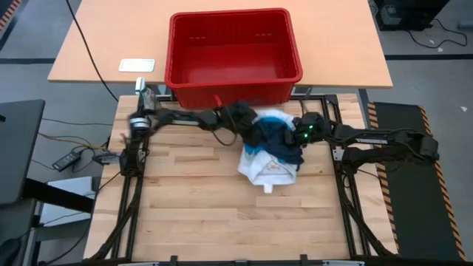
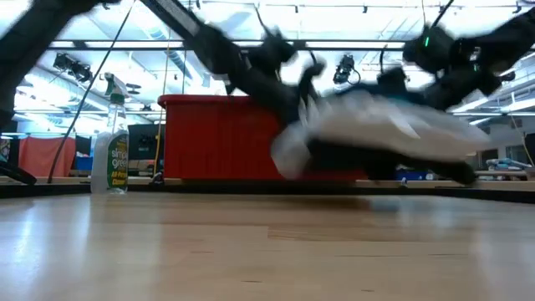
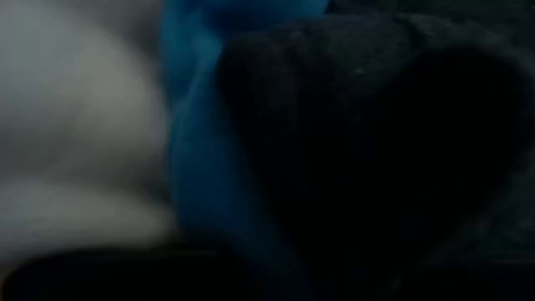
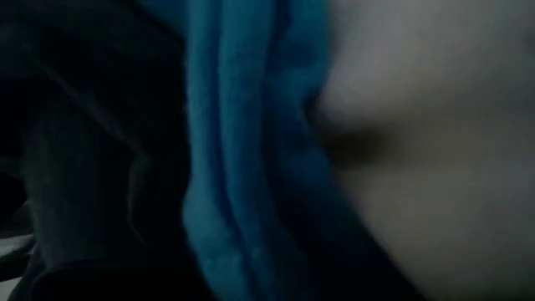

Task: Fold laundry
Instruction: Put the stacked folded clothes into the bin

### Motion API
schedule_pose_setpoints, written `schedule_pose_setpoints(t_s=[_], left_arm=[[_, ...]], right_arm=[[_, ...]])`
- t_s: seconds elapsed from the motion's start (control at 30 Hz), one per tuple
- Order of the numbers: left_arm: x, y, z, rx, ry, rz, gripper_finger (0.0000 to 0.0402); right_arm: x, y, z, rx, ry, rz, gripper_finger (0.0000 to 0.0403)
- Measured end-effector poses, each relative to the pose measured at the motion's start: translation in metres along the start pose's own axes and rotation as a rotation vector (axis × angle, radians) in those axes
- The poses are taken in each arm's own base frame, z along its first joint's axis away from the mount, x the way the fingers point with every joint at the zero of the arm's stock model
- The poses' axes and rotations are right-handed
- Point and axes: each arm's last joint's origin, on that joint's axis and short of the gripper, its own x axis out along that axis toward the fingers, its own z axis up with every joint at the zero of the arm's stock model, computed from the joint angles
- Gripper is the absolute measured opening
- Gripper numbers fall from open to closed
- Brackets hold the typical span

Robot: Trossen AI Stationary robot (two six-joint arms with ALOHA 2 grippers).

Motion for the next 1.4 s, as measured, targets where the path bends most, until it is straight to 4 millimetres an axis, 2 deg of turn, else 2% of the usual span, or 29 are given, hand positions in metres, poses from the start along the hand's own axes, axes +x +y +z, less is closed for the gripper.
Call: schedule_pose_setpoints(t_s=[0.17, 0.3, 0.4, 0.53, 0.7, 0.93, 1.0, 1.07, 1.2, 1.3, 1.4], left_arm=[[-0.073, -0.057, 0.027, 0.144, -0.094, 0.023, 0.0092], [-0.127, -0.090, 0.044, 0.215, -0.245, 0.031, 0.0092], [-0.162, -0.099, 0.057, 0.227, -0.367, 0.051, 0.0092], [-0.194, -0.086, 0.074, 0.206, -0.461, 0.109, 0.0092], [-0.232, -0.057, 0.100, 0.185, -0.609, 0.187, 0.0092], [-0.284, -0.009, 0.152, 0.290, -0.739, 0.357, 0.0092], [-0.295, 0.010, 0.167, 0.306, -0.762, 0.417, 0.0092], [-0.301, 0.035, 0.180, 0.299, -0.755, 0.480, 0.0092], [-0.293, 0.099, 0.199, 0.218, -0.679, 0.524, 0.0092], [-0.278, 0.147, 0.201, 0.116, -0.588, 0.556, 0.0092], [-0.257, 0.193, 0.193, 0.008, -0.476, 0.588, 0.0092]], right_arm=[[-0.023, 0.053, 0.002, -0.093, -0.081, 0.208, 0.0068], [-0.042, 0.099, 0.019, -0.177, -0.208, 0.314, 0.0068], [-0.052, 0.135, 0.041, -0.253, -0.288, 0.346, 0.0068], [-0.049, 0.176, 0.076, -0.311, -0.354, 0.269, 0.0068], [-0.041, 0.216, 0.134, -0.402, -0.451, 0.146, 0.0068], [-0.022, 0.240, 0.229, -0.455, -0.580, 0.115, 0.0068], [-0.014, 0.239, 0.255, -0.469, -0.615, 0.101, 0.0068], [-0.004, 0.232, 0.279, -0.458, -0.637, 0.075, 0.0068], [0.017, 0.205, 0.322, -0.415, -0.655, -0.008, 0.0068], [0.032, 0.175, 0.345, -0.363, -0.620, -0.106, 0.0068], [0.059, 0.132, 0.361, -0.303, -0.497, -0.180, 0.0068]])
